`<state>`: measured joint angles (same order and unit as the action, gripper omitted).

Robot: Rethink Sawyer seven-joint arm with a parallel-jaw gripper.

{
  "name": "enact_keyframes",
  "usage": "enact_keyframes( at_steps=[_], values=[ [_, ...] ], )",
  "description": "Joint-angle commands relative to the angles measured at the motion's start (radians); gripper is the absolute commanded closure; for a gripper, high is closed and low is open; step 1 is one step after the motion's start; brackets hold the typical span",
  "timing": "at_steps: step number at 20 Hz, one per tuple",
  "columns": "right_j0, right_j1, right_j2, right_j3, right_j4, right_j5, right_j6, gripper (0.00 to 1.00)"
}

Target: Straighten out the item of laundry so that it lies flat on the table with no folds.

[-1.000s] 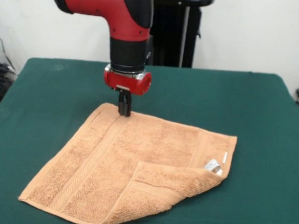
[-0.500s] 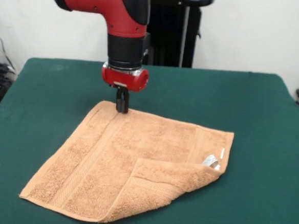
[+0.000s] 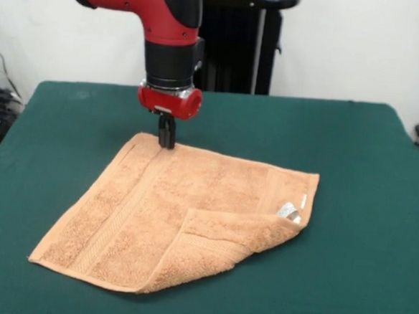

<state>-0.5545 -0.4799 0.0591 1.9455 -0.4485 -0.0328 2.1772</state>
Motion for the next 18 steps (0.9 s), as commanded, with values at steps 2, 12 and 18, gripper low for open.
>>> enact_keyframes(
  at_steps=[2,12,18],
  values=[
    [-0.001,0.062,-0.026,0.121,-0.049,0.157,0.016,1.0],
    [-0.011,0.066,-0.043,0.145,-0.064,0.141,0.017,1.0],
    [-0.049,0.04,-0.075,0.191,-0.109,0.136,-0.003,1.0]
  ],
)
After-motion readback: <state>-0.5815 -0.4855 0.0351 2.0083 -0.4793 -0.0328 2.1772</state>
